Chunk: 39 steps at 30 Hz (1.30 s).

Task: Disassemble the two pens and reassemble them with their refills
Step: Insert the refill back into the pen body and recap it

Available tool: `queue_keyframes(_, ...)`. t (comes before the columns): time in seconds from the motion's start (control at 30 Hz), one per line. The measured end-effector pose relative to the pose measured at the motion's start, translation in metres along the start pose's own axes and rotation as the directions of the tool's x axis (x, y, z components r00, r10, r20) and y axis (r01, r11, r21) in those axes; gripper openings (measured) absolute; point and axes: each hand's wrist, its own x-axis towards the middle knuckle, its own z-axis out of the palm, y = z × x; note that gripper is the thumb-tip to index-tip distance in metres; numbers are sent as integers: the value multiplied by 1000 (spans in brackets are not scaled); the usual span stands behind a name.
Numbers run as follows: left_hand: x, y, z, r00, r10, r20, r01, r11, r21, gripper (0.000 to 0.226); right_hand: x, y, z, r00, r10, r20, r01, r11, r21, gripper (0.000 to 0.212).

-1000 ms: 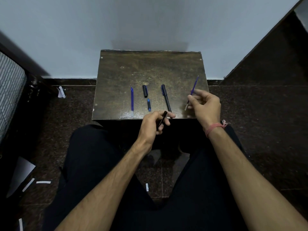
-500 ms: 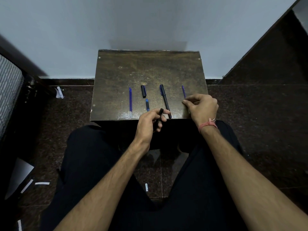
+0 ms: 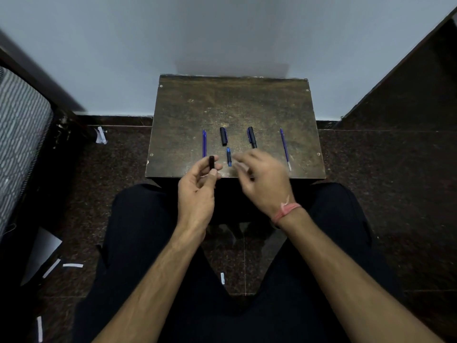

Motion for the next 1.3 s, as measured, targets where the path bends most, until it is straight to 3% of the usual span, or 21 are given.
queue_keyframes(0.1, 5, 6, -9, 994, 22, -104, -24, 1000, -20, 33, -3, -31, 22, 985, -71, 154, 74, 997, -16, 37)
queue_keyframes(0.27, 12, 10, -11, 982, 4, -188, -13, 999, -43, 34, -4, -43, 42, 962, -11, 272, 40, 994, -102, 49)
queue_keyframes(0.47, 10, 13, -7, 984, 14, -180, -16, 1000, -9, 35, 1, -43, 48, 957, 16, 290, 27, 989, -143, 54)
queue_keyframes(0.67, 11, 14, -5, 980, 18, -196, -18, 1000, -3, 34, -4, -39, 44, 969, 31, 246, 1, 991, -131, 40)
queue_keyframes(0.8, 9, 14, -4, 981, 11, -192, -12, 1000, -5, 35, -8, -38, 44, 972, 16, 235, 13, 992, -125, 44)
queue_keyframes(1.3, 10, 10, 0, 985, -8, -171, 4, 1000, -26, 33, -10, -29, 32, 982, -47, 182, 104, 943, -315, 11)
